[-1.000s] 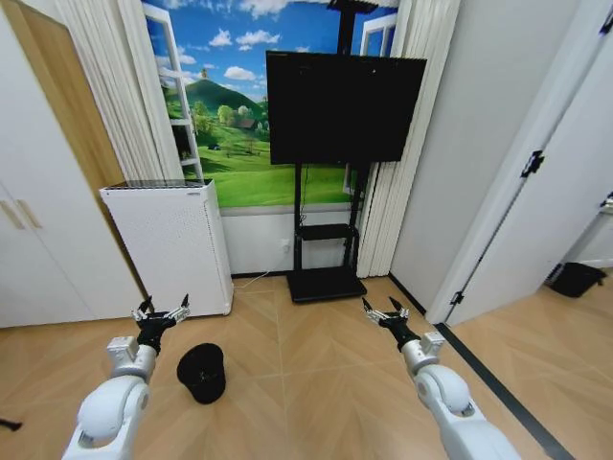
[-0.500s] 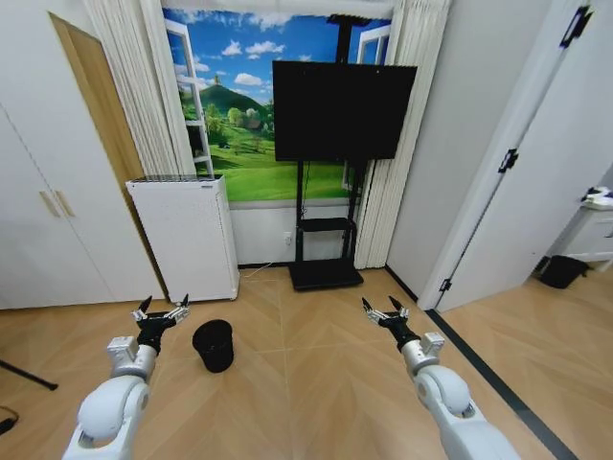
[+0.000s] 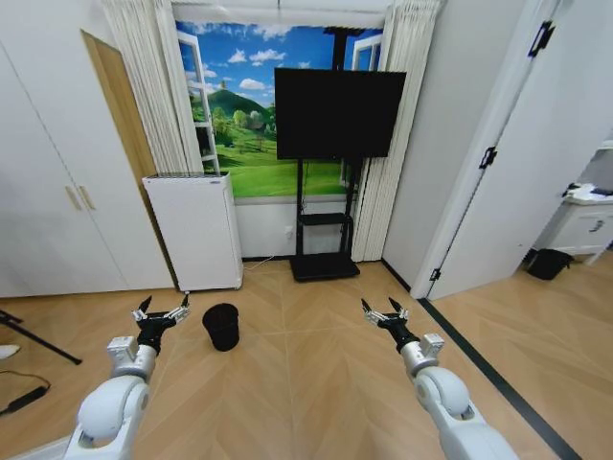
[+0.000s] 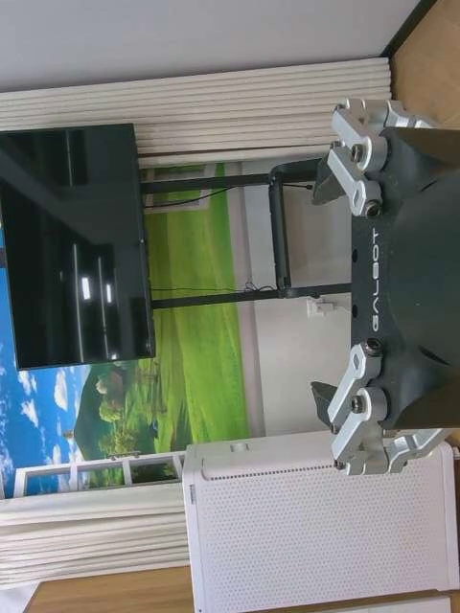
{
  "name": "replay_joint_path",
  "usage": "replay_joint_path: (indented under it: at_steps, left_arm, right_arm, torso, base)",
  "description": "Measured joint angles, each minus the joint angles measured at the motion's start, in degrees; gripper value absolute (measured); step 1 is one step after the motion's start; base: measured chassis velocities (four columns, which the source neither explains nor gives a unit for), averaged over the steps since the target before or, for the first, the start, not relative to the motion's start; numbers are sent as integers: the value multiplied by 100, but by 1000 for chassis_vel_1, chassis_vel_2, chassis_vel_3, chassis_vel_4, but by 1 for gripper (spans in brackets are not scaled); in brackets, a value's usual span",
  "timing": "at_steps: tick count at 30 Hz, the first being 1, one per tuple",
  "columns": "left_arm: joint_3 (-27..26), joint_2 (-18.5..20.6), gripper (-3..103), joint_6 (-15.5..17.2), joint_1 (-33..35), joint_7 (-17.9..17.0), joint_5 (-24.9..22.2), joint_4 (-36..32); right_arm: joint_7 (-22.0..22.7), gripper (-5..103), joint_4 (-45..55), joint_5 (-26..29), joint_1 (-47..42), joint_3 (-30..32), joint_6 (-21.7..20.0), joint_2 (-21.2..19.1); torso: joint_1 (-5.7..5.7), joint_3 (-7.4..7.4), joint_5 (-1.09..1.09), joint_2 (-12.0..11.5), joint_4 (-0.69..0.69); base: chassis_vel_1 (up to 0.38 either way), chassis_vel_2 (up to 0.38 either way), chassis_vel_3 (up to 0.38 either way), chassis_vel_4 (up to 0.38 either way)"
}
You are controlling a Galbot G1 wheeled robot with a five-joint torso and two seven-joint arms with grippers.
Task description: Pick up the trash bin and place the garbage on the floor into it.
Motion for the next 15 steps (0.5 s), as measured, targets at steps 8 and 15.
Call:
replay_joint_path:
  at_steps: [8,15]
  left_arm:
    - [0,0,100,0,1,0,0,0]
    - [0,0,100,0,0,0,0,0]
  right_arm:
    - [9,100,-54,0,18,-21,34,53]
    - [297,100,-132,91,-60,47,-53,309]
  torso:
    - [-4,-2,-6,1,2]
    - [2,0,-2,-1,0]
  base:
    - [165,-137,-136,169]
    - [-6,10,6,-1]
